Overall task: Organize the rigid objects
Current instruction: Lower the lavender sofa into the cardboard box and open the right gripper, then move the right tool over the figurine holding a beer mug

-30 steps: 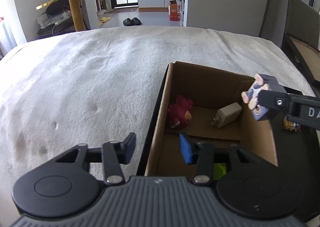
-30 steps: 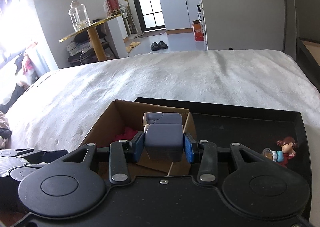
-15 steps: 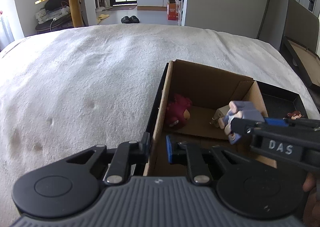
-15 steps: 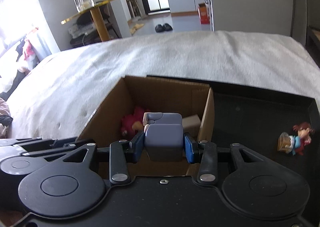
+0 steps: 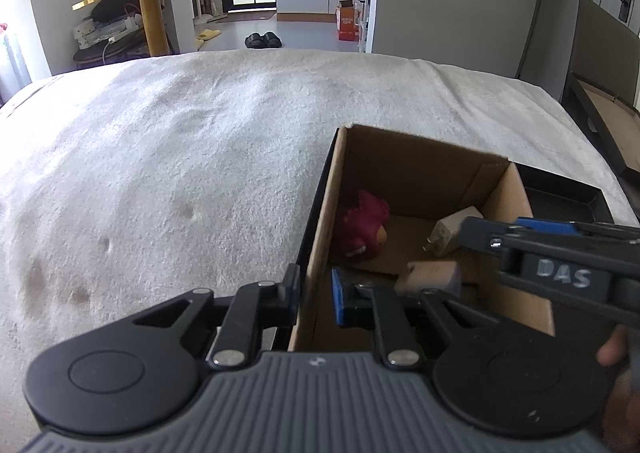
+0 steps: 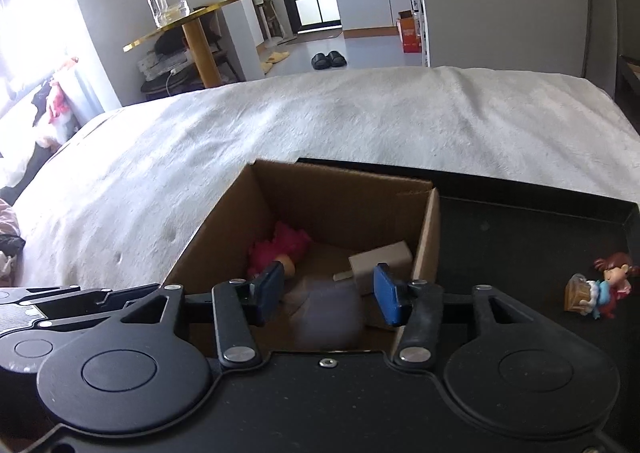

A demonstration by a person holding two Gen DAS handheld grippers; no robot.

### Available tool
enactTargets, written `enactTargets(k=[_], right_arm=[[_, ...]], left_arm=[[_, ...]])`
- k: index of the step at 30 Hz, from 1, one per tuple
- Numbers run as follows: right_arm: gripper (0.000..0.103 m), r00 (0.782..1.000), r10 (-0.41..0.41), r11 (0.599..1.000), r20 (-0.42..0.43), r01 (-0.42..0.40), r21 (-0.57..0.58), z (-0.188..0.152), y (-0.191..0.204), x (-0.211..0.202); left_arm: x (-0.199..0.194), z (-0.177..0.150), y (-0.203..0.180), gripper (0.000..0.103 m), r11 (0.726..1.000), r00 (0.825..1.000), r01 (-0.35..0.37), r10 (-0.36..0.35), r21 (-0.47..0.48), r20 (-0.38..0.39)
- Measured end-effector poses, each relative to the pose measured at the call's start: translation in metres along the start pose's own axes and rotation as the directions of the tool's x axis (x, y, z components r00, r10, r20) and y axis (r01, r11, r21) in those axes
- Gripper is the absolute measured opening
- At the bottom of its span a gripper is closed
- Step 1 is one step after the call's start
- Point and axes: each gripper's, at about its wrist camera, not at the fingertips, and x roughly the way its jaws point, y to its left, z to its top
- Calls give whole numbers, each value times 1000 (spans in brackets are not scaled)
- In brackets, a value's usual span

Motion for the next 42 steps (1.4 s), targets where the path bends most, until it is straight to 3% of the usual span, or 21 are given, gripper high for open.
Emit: enactTargets(k=[16,19,22,26,30,36,42], right_arm=[[51,997,-21,996,74,15,85,-1,-48,-40],[53,997,-32,995,73,25,97,-4,-56,-43],[57,996,-44,993,74,36,109,-7,-64,-45],[61,995,-65,991,71,56,125,-10,-77,-47],[67,994,-85,988,67,75,138,-13,-87,-48],[83,990,-126,982,69,114,152,-18,-100,-48],[87,985,-163,975,60,151,165,-27,-114,-47]], left_arm=[[-10,9,-17,16,998,999,-47,46,40,16],[-13,12,-22,20,998,999,-47,46,47,16],[-13,15,-26,26,998,999,-46,46,44,11],[-13,16,-34,44,997,999,-53,53,62,11],[-11,16,-41,54,996,999,-52,52,73,5],[-6,15,-48,63,994,998,-63,64,94,-6],[-2,14,-54,70,991,997,-80,82,106,-8]])
